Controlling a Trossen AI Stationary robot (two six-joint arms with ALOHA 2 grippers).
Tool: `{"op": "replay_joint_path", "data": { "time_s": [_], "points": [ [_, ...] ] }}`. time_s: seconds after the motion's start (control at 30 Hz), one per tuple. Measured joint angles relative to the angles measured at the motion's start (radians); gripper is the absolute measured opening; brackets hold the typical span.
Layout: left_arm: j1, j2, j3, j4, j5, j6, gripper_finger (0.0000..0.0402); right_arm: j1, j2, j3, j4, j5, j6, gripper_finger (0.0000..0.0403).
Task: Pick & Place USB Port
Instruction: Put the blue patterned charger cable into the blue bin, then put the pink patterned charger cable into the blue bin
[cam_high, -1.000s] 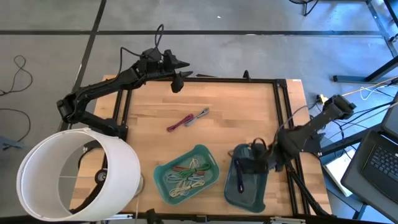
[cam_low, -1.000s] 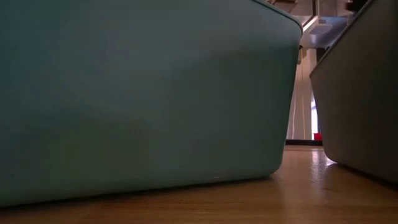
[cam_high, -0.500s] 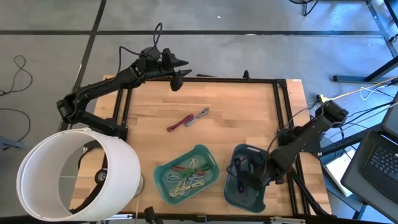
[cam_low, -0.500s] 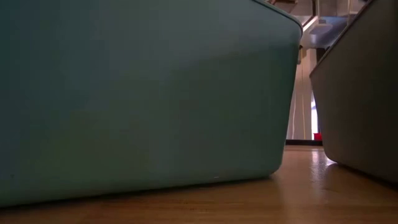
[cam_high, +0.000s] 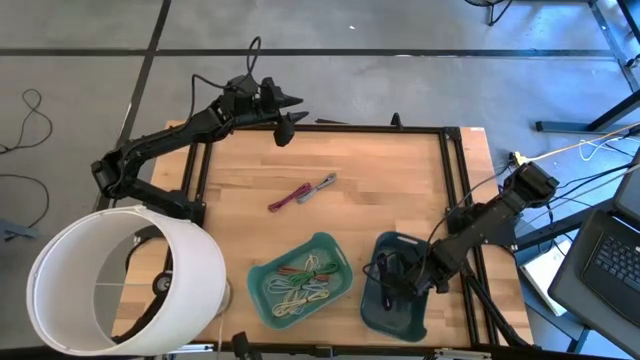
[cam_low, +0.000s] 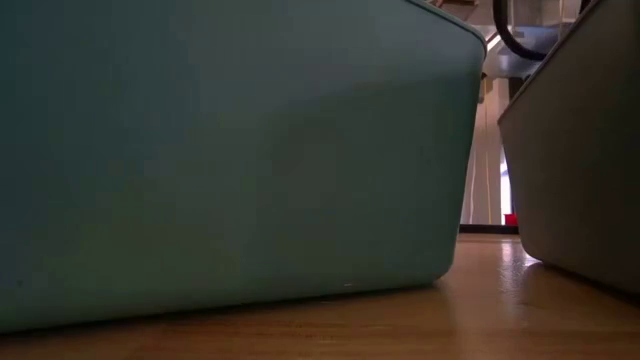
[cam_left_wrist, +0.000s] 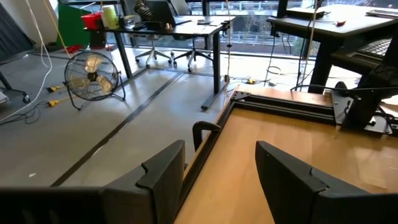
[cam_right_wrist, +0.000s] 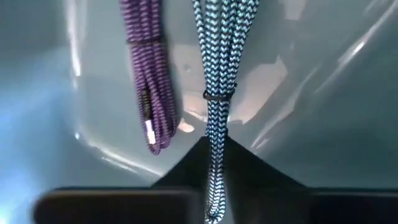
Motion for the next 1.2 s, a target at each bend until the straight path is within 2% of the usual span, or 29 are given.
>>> {"op": "replay_joint_path", "data": {
  "time_s": [0.23,0.33,0.4,0.47,0.57,0.7,0.83,0.9,1.03,1.1,1.2],
  "points": [
    [0.0,0.0,0.0,0.0,0.0,0.0,0.0191,0.0,-0.001,0.012,-0.001,0.003,-0.014,0.0189],
    [0.0,0.0,0.0,-0.001,0.0,-0.001,0.0191,-0.001,-0.001,0.025,-0.005,0.023,0.007,0.0233],
    [0.0,0.0,0.0,-0.008,0.002,-0.001,0.0191,-0.001,-0.003,0.076,-0.054,0.098,0.004,0.0249],
    [0.0,-0.001,0.0,-0.024,0.005,-0.002,0.0191,-0.004,-0.006,0.157,-0.169,0.224,-0.005,0.0255],
    [0.0,-0.002,0.0,-0.039,0.022,-0.022,0.0191,-0.023,-0.006,0.322,-0.43,0.396,-0.066,0.0252],
    [0.0,-0.002,0.0,-0.103,0.111,-0.07,0.0191,-0.065,-0.006,0.547,-0.769,0.629,-0.205,0.0238],
    [-0.004,-0.003,0.0,-0.306,0.194,-0.114,0.0191,-0.129,-0.008,0.709,-1.017,0.822,-0.313,0.0225],
    [-0.014,-0.002,0.0,-0.476,0.179,-0.109,0.0191,-0.17,-0.008,0.754,-1.044,0.883,-0.398,0.022],
    [-0.049,0.035,0.0,-0.782,0.06,-0.065,0.0191,-0.268,-0.024,0.79,-1.038,0.964,-0.626,0.0216],
    [-0.066,0.065,-0.001,-0.88,0.033,-0.044,0.0191,-0.312,-0.024,0.802,-1.043,0.968,-0.723,0.0215],
    [-0.091,0.117,-0.001,-0.919,0.03,-0.046,0.0191,-0.368,-0.023,0.819,-1.041,0.968,-0.857,0.0217]
  ]
}}
